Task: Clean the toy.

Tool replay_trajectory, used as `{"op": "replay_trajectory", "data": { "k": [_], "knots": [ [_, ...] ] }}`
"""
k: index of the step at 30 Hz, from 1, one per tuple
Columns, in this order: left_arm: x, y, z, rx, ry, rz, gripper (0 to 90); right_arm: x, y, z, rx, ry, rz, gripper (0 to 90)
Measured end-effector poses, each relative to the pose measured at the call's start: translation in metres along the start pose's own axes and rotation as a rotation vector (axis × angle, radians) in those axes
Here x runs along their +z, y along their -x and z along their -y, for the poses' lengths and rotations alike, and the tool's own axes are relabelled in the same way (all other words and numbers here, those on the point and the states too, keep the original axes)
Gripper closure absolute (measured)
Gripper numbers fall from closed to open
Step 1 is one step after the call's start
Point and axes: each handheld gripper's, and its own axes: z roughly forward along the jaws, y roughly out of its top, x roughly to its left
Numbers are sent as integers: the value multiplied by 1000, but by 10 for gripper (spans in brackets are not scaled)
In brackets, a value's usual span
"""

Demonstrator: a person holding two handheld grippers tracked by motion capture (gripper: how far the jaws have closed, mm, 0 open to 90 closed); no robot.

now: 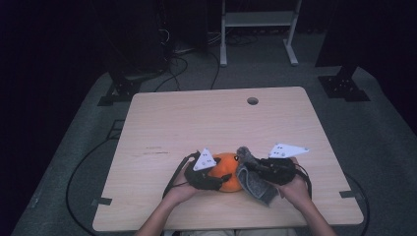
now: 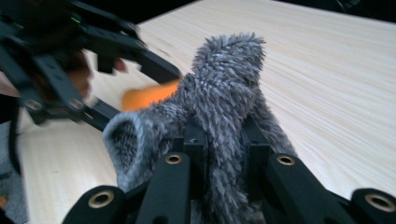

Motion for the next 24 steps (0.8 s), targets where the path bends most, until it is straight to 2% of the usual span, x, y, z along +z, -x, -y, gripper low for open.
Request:
{"op": "replay_trajectory", "data": {
  "k": [2,4,9,12,14,15,17,19,22,24],
  "knots": [
    [-2,0,5,-12,9,8,353,5,-3,2,-34,-27,-7,754],
    [-3,1,8,-17,17,13,360,5,0,5,-34,-39,-11,753],
    [-5,4,6,9,7,36,354,-2,19,20,-5,-103,57,750],
    [-14,3,-3,37,31,79,282,-8,26,27,19,-114,56,749],
    [-19,3,-13,80,54,76,223,-17,30,30,16,-118,47,746],
    [-18,3,-17,87,54,77,188,-21,31,31,7,-122,52,742],
    [-12,2,-28,100,41,77,138,-30,35,34,-10,-135,85,733],
    [-6,-1,-36,106,34,82,113,-42,43,40,5,-134,111,727],
    [6,-6,-41,103,-16,72,97,-55,55,50,35,-137,141,711],
    [14,-8,-40,96,-44,91,84,-60,63,56,46,-151,168,678]
  ]
}}
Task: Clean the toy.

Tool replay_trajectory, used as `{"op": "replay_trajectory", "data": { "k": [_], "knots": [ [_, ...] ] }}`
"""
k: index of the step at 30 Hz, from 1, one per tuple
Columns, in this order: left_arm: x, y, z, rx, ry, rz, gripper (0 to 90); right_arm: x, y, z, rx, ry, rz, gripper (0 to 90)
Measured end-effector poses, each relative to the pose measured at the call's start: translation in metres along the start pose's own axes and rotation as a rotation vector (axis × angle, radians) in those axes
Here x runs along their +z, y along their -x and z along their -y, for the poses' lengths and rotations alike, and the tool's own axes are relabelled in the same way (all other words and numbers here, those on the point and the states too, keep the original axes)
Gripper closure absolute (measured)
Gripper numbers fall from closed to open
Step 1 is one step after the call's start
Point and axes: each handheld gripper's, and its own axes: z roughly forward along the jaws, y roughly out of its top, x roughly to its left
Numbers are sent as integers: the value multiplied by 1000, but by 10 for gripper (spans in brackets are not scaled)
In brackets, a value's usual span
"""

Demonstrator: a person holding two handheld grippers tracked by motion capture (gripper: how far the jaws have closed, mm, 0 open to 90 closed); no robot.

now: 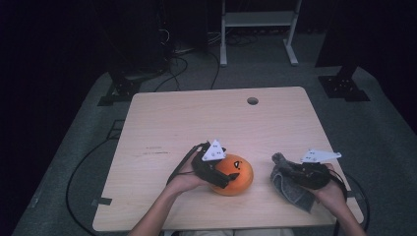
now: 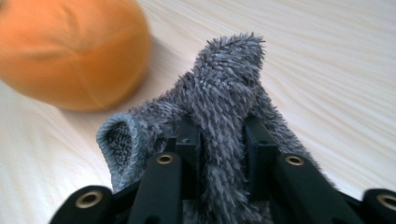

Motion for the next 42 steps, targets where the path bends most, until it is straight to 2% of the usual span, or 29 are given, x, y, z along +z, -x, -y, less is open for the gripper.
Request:
{"op": "replay_trajectory", "data": {
  "k": [2,4,7,10,14,18,21,23,25,28,31,37,39,42],
  "knots": [
    [7,-1,2,-9,-24,36,83,-1,6,5,15,-5,7,609],
    [13,2,6,1,-35,64,83,0,11,8,37,-1,17,556],
    [17,8,9,30,-41,54,134,1,16,8,59,15,24,514],
    [16,13,7,52,-55,13,253,2,17,7,62,21,37,483],
    [13,19,3,81,-62,-11,363,-3,17,7,77,51,34,473],
    [7,19,-3,72,-25,-5,431,-10,16,7,93,95,31,466],
    [4,17,-7,71,-8,-30,447,-13,15,6,101,119,22,453],
    [3,12,-9,62,-1,-49,448,-14,15,6,100,124,21,446],
    [2,3,-11,30,18,-89,444,-13,14,6,99,120,24,437],
    [3,-11,-13,20,11,-165,433,-13,14,6,97,117,23,428],
    [8,-27,-13,-21,10,-208,425,-13,13,6,97,122,22,420],
    [19,-53,-11,-88,17,-230,398,-10,12,6,91,111,20,408],
    [22,-56,-9,-102,12,-232,397,-9,12,6,85,109,19,405],
    [23,-55,-6,-125,40,-227,392,-7,11,6,71,88,23,392]
  ]
}}
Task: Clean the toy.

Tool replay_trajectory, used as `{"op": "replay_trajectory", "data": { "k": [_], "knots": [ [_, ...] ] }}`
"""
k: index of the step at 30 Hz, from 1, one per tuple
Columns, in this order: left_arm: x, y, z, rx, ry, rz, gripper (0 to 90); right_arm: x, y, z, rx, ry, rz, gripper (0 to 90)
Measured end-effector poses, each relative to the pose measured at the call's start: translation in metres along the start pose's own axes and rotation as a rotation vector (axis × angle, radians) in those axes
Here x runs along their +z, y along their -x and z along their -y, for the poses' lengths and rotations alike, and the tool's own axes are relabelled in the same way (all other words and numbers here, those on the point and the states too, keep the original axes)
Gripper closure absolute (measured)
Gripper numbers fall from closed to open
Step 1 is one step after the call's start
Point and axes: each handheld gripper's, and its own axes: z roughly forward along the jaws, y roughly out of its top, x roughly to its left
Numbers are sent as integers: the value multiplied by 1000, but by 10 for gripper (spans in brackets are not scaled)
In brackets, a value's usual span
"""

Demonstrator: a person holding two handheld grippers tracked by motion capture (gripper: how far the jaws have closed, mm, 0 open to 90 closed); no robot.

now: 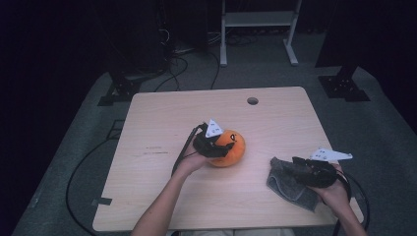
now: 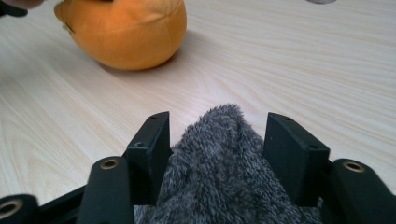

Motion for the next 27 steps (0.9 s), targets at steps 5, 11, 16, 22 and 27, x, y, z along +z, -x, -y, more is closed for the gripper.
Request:
{"op": "replay_trajectory", "data": {
  "k": [5,11,16,22,27],
  "knots": [
    [-4,-2,1,-6,-8,10,315,0,-1,0,-9,-10,0,382],
    [-17,-4,-2,-37,5,1,188,-2,-2,1,-11,-6,-2,378],
    [-34,-5,-1,-32,15,-8,129,-1,-2,1,-5,-6,-6,375],
    [-54,-6,9,-42,35,-16,101,1,-2,0,-8,-6,-6,370],
    [-71,-7,16,-47,41,-32,89,1,-2,0,-3,-5,-6,367]
  ]
}}
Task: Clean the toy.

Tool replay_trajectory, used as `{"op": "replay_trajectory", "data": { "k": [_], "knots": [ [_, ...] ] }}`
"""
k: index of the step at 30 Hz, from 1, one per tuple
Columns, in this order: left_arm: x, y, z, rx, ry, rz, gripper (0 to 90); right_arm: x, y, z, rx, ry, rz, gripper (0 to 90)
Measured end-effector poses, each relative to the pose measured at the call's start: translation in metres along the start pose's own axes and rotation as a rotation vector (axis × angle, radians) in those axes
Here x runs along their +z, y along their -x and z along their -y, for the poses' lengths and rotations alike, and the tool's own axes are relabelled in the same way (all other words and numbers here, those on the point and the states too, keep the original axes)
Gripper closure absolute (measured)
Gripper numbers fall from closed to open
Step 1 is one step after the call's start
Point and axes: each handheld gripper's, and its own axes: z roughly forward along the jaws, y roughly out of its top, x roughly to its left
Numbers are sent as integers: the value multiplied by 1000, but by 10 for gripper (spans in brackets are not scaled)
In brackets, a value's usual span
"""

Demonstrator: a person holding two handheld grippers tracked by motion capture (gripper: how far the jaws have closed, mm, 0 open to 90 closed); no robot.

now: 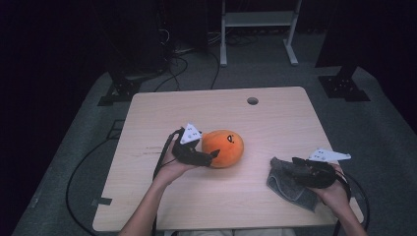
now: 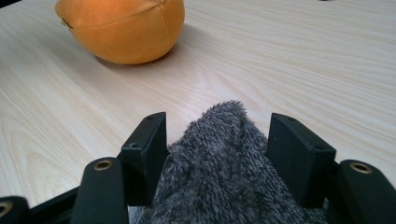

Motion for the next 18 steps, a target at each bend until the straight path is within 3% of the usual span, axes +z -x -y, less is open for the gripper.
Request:
{"op": "replay_trajectory", "data": {
  "k": [6,18],
  "knots": [
    [-19,-1,13,-37,28,-16,83,-1,0,0,4,2,1,365],
    [-50,1,45,-63,7,-47,74,-2,-4,0,9,4,-2,363]
  ]
}}
